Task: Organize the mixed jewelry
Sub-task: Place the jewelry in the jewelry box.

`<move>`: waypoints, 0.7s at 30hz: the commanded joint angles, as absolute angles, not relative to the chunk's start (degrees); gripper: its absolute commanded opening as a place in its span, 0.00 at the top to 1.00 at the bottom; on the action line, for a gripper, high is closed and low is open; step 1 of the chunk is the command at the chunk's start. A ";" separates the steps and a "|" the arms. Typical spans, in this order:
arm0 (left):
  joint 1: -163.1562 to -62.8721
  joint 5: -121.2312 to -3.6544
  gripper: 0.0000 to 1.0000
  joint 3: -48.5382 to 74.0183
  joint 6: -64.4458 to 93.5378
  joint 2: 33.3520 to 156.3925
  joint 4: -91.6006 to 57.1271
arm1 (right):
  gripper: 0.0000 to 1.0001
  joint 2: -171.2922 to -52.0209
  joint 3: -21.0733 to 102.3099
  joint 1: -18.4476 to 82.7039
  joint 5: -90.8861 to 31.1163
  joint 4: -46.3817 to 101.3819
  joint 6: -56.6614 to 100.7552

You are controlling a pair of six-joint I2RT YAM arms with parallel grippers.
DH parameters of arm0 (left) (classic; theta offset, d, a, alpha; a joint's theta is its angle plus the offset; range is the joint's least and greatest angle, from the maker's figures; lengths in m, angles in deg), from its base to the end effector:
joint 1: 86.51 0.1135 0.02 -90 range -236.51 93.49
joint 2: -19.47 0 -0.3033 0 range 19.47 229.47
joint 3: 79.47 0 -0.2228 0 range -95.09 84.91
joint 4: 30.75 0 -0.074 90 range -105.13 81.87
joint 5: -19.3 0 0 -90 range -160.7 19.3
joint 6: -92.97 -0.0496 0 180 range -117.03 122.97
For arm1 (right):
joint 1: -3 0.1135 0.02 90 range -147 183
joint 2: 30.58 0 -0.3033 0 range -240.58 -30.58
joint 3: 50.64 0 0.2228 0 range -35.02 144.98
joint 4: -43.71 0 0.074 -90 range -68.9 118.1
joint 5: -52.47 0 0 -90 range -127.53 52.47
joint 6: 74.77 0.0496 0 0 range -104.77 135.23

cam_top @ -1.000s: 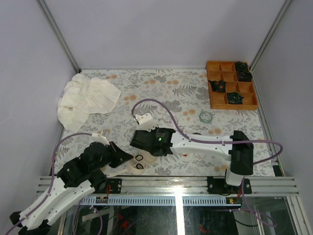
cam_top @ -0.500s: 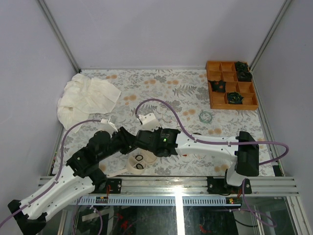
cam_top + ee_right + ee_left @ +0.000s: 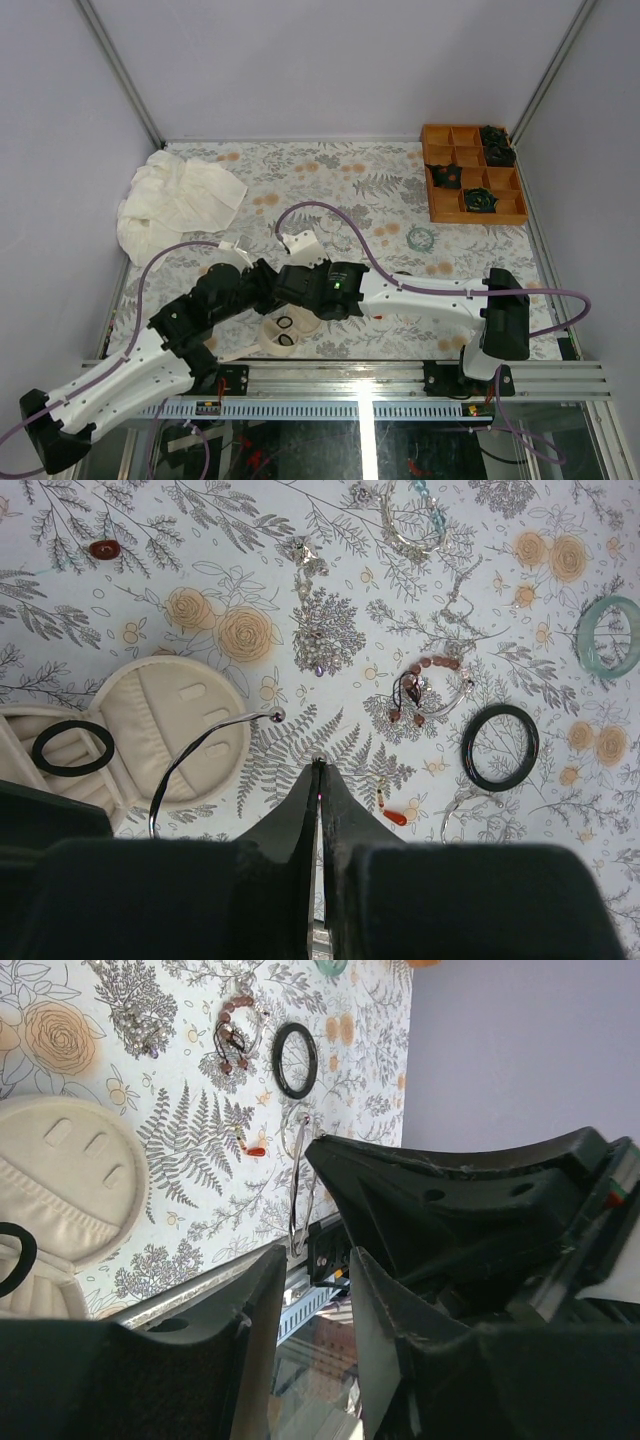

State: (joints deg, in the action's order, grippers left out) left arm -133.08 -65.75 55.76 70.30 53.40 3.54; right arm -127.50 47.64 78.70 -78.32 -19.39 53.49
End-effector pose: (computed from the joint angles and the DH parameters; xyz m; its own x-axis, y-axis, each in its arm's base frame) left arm 0.0659 -0.0758 0.2756 -0.8233 -0.4676 -0.3219 0.0474 0.5085 -0.8598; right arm 0.1134 0.3138 0.3216 -0.5778 -0.3688 -0.7281 -0.3814 0.9107 -0.1586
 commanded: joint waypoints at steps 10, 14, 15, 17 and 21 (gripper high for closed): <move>-136.46 -69.36 0.69 55.35 70.55 56.79 -2.91 | 1.00 -126.11 50.38 78.59 -77.50 -17.57 52.48; -136.91 -70.29 0.73 55.27 70.25 56.82 -2.92 | 1.00 -126.11 49.43 78.59 -76.48 -16.90 52.51; -136.88 -70.32 0.75 55.27 70.29 57.09 -2.92 | 1.00 -126.11 48.92 78.59 -76.06 -16.30 52.51; -136.92 -70.39 0.78 55.45 70.22 57.56 -3.06 | 1.00 -124.80 48.37 78.59 -75.39 -15.51 52.58; -137.09 -70.82 0.82 55.75 70.16 57.84 -3.25 | 1.00 -124.61 48.36 78.59 -74.26 -14.89 52.48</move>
State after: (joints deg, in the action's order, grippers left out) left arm -136.43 -69.16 55.78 70.45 57.73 1.03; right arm -127.48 48.34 78.70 -75.28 -17.22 52.73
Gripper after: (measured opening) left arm 0.204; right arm 0.015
